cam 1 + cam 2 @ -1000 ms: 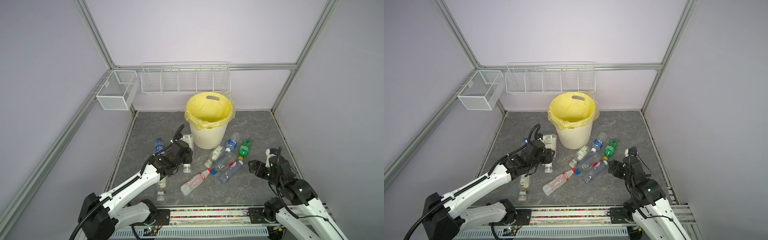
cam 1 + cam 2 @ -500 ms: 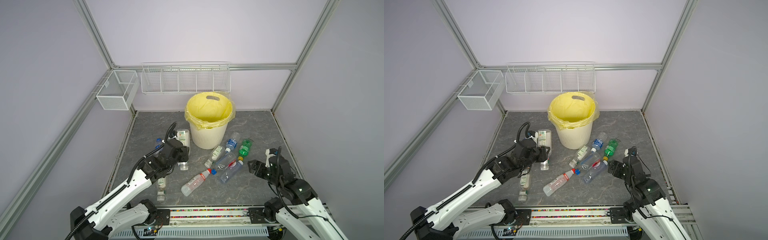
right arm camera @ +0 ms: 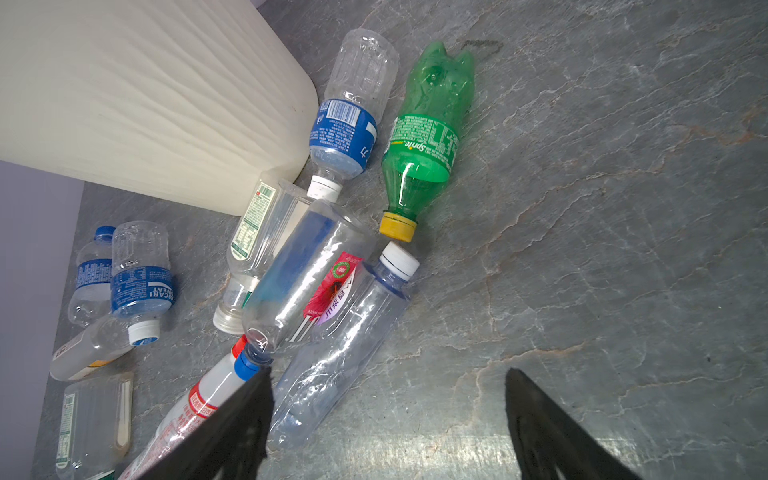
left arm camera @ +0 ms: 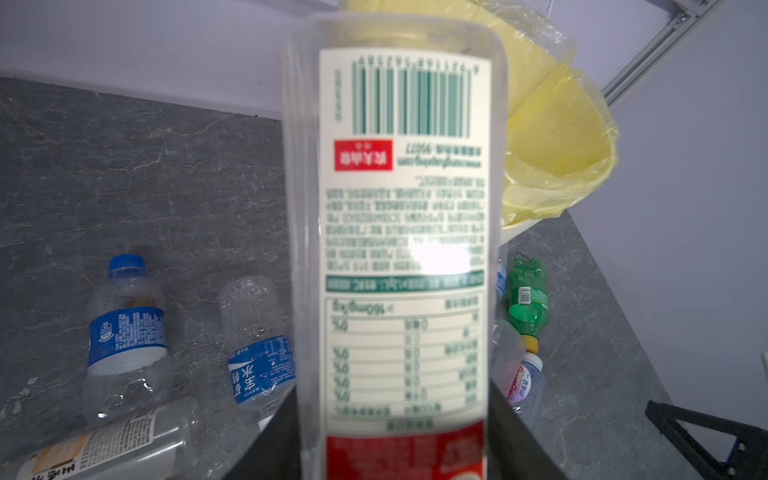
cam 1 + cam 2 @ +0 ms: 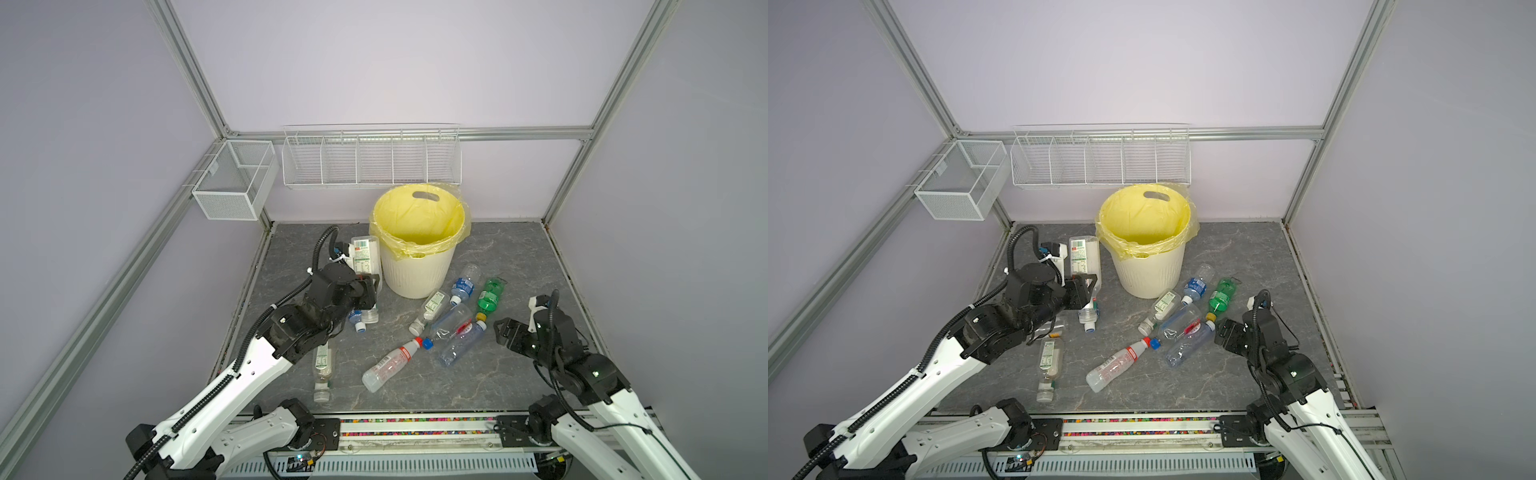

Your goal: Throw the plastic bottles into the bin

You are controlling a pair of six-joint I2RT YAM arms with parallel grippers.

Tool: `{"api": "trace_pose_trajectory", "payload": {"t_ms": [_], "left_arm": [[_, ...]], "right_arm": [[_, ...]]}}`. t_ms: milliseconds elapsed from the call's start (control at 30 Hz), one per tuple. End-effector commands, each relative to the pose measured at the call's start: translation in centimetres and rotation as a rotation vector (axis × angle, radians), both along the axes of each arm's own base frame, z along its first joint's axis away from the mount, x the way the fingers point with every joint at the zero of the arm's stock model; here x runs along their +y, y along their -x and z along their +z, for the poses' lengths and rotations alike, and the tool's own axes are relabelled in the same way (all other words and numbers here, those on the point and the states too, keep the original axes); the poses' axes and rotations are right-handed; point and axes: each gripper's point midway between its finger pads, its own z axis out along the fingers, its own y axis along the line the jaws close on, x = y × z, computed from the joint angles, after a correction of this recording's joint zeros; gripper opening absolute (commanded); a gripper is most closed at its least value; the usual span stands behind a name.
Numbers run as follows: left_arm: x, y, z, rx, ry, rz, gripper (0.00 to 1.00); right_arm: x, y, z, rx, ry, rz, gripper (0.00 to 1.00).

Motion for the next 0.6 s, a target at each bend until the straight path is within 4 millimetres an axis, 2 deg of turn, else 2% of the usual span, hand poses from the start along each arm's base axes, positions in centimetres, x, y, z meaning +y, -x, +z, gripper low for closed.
{"api": "trace_pose_trajectory", "payload": {"t_ms": [0,300,567], "left_arm": [[-0.5,-0.1,3.0,-0.057,0.027,-0.025,0.53],[-0.4,-0.2,7.3,-0.142,0.066,-0.030,0.52],[-0.3,-0.3,7.7,-0.178,0.081,-0.022,0.52]], "right_arm": [[0.5,-0.5,0.4,-0.012,-0.032,-0.002,0.88],[0.4,-0.5,0.1,-0.009,-0.037,-0.016,0.88],[0.4,-0.6,-0.2,-0.004,-0.025,-0.012,0.88]]}}
